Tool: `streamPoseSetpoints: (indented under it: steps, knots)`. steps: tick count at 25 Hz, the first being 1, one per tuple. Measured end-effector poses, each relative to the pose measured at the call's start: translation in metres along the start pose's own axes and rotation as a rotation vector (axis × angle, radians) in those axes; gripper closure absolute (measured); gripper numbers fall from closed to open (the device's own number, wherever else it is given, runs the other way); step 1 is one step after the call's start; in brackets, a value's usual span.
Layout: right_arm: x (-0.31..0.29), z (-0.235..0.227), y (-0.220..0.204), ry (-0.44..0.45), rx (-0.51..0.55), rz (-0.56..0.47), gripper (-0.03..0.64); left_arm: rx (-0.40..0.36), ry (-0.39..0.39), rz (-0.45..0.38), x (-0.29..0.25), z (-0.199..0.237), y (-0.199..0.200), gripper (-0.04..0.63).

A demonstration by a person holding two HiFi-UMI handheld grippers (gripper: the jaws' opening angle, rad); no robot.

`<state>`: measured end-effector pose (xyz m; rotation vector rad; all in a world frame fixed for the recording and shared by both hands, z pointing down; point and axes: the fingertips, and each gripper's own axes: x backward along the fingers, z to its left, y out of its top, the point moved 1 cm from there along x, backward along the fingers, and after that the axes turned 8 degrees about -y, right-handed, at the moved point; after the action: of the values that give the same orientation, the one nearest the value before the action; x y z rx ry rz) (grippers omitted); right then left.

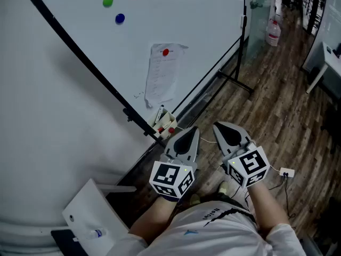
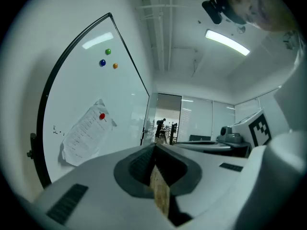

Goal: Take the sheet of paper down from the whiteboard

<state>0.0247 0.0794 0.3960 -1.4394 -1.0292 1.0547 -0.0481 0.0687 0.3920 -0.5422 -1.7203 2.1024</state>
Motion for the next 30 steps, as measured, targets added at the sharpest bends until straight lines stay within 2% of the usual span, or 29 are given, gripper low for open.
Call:
streamPoseSetpoints:
  steps: [10,22,30]
  knots:
    - [0.004,-0.033,-0.002,0.070,-0.036,-0.006,0.606,-0.014,0.050,0.012,-0.033,-0.010,-0.008,0.583]
    - [-0.015,-0.057,0.010,0.201,-0.075,-0.059,0.606,-0.079,0.268,0.031,-0.045,0.022,0.012,0.583]
    - [-0.057,-0.057,0.022,0.236,-0.105,-0.066,0.606,-0.123,0.329,0.063,-0.048,0.053,0.021,0.583]
